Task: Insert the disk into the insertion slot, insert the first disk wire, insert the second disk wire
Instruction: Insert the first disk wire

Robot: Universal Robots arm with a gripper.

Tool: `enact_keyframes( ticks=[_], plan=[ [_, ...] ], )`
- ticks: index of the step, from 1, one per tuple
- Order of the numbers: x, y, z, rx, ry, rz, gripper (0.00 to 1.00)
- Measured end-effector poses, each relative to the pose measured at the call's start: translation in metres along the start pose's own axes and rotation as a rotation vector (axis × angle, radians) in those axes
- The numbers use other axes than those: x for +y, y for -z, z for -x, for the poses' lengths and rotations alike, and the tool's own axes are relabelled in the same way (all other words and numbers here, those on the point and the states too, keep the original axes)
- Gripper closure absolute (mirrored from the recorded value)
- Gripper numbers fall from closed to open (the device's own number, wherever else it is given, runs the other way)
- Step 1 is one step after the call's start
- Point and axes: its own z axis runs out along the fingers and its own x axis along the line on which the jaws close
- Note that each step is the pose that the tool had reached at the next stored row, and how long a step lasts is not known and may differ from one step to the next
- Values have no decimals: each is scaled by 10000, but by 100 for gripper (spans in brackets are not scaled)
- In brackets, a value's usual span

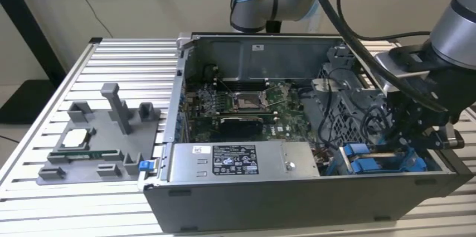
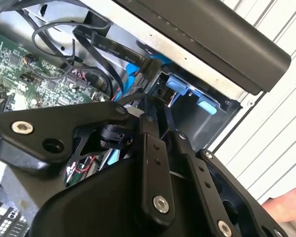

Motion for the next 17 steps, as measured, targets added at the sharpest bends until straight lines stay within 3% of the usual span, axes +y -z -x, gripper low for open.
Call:
enact_keyframes(
  ticks=[12,17],
  plan=[
    [82,-27,35,46,38,-464,100],
    [111,-51,42,127,56,-591,100]
  ],
)
